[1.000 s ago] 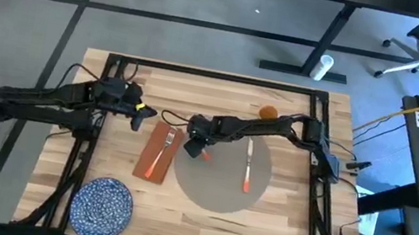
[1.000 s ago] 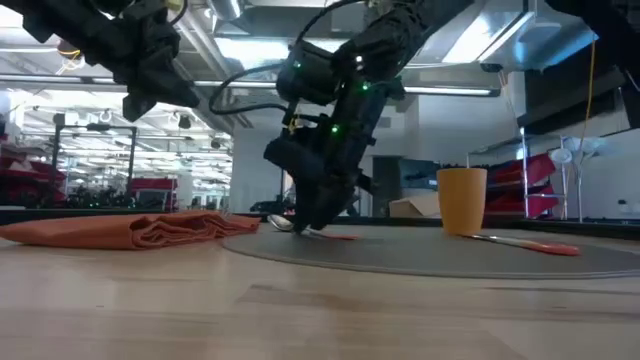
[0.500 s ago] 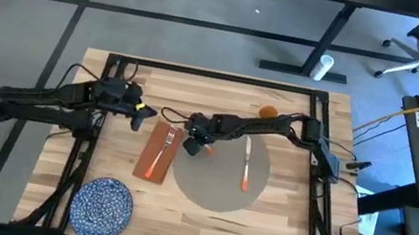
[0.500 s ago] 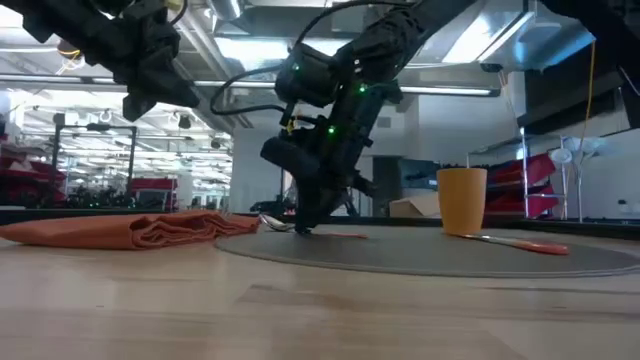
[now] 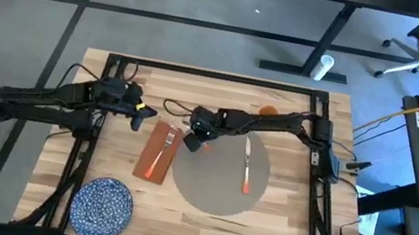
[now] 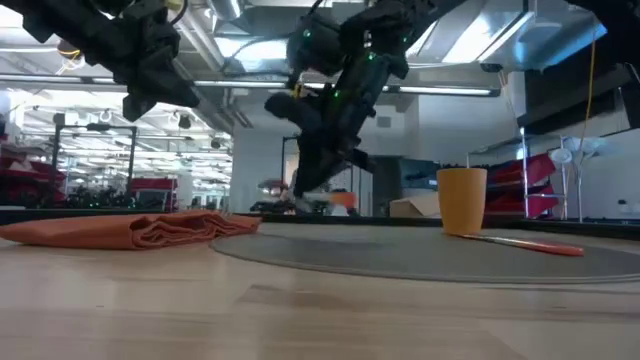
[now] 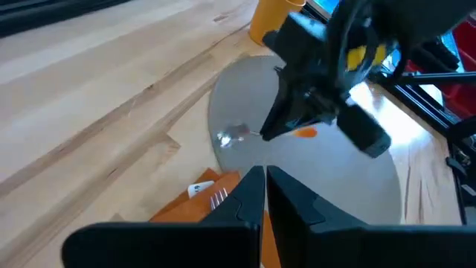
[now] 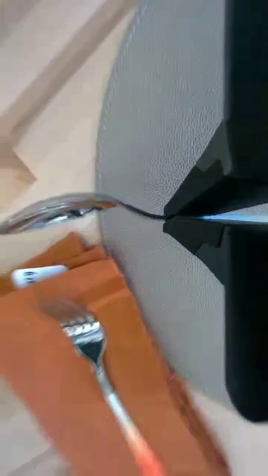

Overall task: Set table place
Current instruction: Put the orange spoon on the gray mat

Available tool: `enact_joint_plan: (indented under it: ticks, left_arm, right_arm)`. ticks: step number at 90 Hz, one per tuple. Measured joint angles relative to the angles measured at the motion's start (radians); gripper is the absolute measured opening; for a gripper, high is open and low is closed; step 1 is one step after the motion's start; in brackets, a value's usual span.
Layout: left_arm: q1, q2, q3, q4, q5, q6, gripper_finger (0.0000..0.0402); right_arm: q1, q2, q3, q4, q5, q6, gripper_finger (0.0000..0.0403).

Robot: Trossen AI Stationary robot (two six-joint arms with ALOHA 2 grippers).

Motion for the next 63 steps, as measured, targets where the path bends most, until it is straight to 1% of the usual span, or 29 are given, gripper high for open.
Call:
enact_joint_plan:
  ticks: [21,40,50,63]
  left_arm:
    - [0.000,0.000,0.000,0.001,0.000,0.001,0.0000]
    - [0.000,0.000,0.000,0.001,0.000,0.021,0.0000]
    - [0.000,0.000,0.000,0.001,0.000,0.026,0.0000]
    - [0.000,0.000,0.000,0.001,0.000,0.029,0.0000]
  right_arm:
    - [-0.003,-0.079,0.000,-0.077,0.006,0.085,0.0001]
    - [-0.002,-0.168,-0.037,-0.153,0.050,0.136,0.0001]
    - [0.006,-0.261,-0.114,-0.182,0.077,0.191,0.0000]
    - [0.025,-0.431,-0.281,-0.182,0.130,0.307,0.0000]
